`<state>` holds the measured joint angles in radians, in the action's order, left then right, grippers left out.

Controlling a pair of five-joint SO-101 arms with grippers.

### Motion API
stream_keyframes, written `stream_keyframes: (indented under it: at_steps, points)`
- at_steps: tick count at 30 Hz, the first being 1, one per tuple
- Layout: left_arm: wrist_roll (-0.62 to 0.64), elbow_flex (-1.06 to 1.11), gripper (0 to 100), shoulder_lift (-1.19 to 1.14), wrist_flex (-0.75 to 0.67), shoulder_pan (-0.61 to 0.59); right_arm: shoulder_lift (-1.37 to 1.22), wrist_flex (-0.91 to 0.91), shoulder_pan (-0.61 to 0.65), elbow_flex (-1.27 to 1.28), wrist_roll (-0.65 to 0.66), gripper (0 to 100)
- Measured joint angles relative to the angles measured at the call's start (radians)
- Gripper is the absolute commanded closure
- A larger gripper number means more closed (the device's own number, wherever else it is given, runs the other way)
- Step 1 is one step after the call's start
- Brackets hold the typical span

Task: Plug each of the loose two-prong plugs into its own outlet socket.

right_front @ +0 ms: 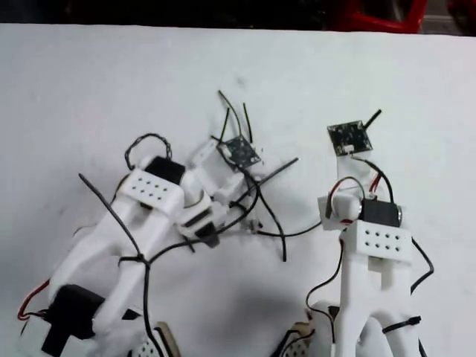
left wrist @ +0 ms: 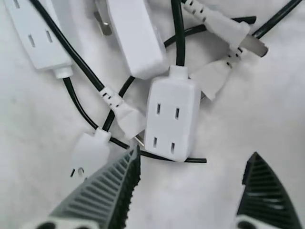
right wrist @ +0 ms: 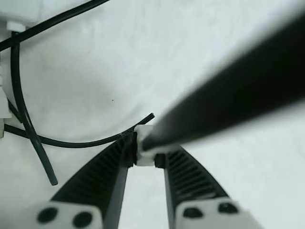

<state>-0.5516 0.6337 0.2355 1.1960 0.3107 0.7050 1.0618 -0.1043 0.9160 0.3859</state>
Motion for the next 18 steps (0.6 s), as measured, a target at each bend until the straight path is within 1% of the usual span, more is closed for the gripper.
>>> stream_keyframes:
  at_steps: [4,8,12,16,18]
  points:
    - [0.0,0.008,66,-0.028,-0.046,0.002,0.0,0.011,0.009,0.0,0.0,98.1]
    - [0.0,-0.043,68,-0.178,-0.054,0.0,0.0,0.011,0.012,0.0,0.0,98.1]
    - [0.0,-0.133,77,-0.333,-0.052,0.002,0.0,0.011,0.012,0.0,0.0,98.1]
    - [0.0,-0.166,88,-0.364,-0.044,0.011,0.0,0.011,0.012,0.0,0.0,98.1]
    - [0.0,-0.17,91,-0.364,-0.029,0.023,0.0,0.011,0.012,0.0,0.0,98.1]
